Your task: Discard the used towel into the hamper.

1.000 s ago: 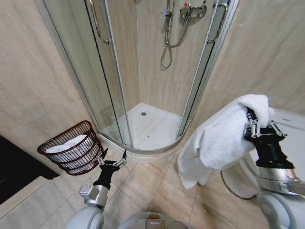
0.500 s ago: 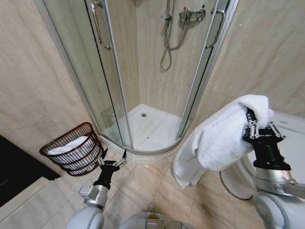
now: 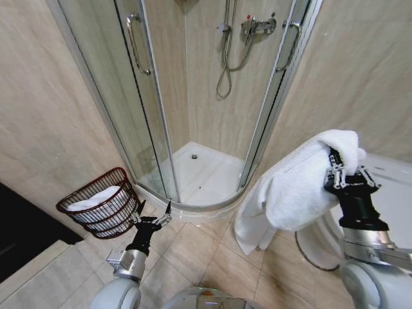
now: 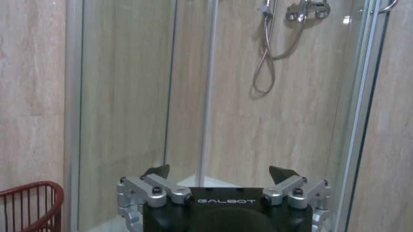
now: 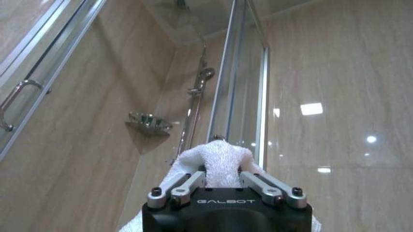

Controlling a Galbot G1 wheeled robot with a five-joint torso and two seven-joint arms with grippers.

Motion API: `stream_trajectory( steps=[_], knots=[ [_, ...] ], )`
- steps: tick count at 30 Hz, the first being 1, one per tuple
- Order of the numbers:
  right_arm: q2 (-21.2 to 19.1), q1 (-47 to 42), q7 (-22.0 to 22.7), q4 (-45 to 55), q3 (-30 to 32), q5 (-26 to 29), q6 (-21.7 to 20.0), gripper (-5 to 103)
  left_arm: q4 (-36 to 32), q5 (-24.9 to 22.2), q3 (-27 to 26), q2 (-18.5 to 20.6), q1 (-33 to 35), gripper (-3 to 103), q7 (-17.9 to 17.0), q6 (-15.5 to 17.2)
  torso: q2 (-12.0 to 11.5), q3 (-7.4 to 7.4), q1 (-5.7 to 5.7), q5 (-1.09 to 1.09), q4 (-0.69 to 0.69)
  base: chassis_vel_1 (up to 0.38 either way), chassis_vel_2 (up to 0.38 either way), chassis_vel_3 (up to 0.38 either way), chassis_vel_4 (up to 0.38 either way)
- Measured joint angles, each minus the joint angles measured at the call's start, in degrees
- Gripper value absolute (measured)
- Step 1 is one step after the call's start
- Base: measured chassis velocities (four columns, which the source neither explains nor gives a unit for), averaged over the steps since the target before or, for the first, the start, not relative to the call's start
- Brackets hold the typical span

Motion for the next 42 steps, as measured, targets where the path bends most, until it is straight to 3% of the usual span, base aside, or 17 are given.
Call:
stream_trajectory(
  steps=[42],
  knots=[
    [-0.53,-0.13,0.08,0.00,1.34,0.96,0.10,12,0.00,0.00,0.00,0.00,0.00,100,0.00,0.00,10.10,6.16,3.96,0.00,0.00,0.000,0.000,0.000,0.000]
  ],
)
